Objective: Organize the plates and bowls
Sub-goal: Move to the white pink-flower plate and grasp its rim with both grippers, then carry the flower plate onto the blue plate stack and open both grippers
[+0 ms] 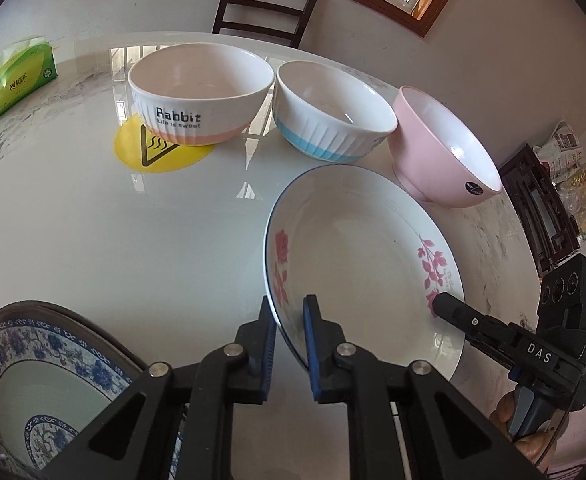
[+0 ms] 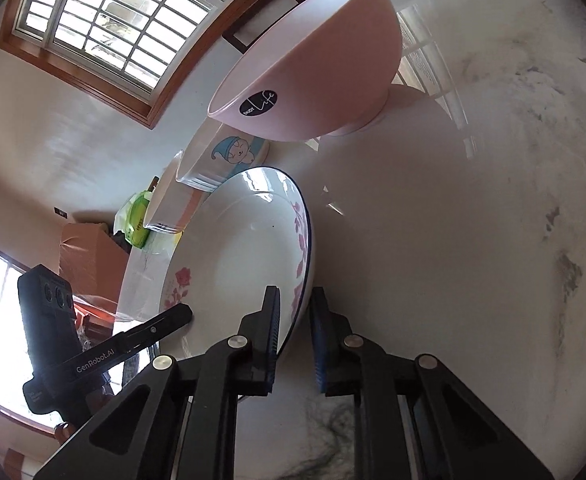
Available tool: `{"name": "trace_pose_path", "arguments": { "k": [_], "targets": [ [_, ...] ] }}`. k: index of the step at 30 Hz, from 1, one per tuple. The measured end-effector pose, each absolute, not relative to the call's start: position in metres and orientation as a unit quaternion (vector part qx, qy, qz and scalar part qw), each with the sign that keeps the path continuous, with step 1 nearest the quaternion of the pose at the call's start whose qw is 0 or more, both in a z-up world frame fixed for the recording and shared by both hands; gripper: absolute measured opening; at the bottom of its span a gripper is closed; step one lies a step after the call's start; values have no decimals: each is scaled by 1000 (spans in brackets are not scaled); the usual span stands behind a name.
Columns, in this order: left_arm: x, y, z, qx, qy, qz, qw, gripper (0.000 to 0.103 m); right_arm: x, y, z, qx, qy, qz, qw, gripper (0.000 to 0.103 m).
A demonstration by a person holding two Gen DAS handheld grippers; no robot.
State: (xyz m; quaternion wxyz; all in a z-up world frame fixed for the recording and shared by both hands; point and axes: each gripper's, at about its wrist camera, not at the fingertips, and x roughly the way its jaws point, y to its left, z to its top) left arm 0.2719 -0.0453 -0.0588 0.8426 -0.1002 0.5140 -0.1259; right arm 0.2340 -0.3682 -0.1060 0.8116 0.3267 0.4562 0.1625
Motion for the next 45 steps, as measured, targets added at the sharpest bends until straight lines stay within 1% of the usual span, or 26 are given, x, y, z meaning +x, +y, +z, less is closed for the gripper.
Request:
{"name": "trace_pose_path", "arguments": {
  "k": [8, 19, 32, 45],
  "targets": [
    [245, -34, -45, -109, 505, -129, 847, 13, 208, -368, -107, 347, 455, 176, 801, 15],
    [198, -18, -25, -115, 473, -113, 866, 13, 177, -352, -93, 348, 443, 202, 801, 15],
    [144, 43, -18, -132, 455, -69, 878, 14, 157, -295, -74, 318, 446, 251, 799, 15],
    [106, 104, -27, -160, 448, -23, 879, 14, 153, -229, -77, 277, 474, 284, 786, 15]
  ]
}}
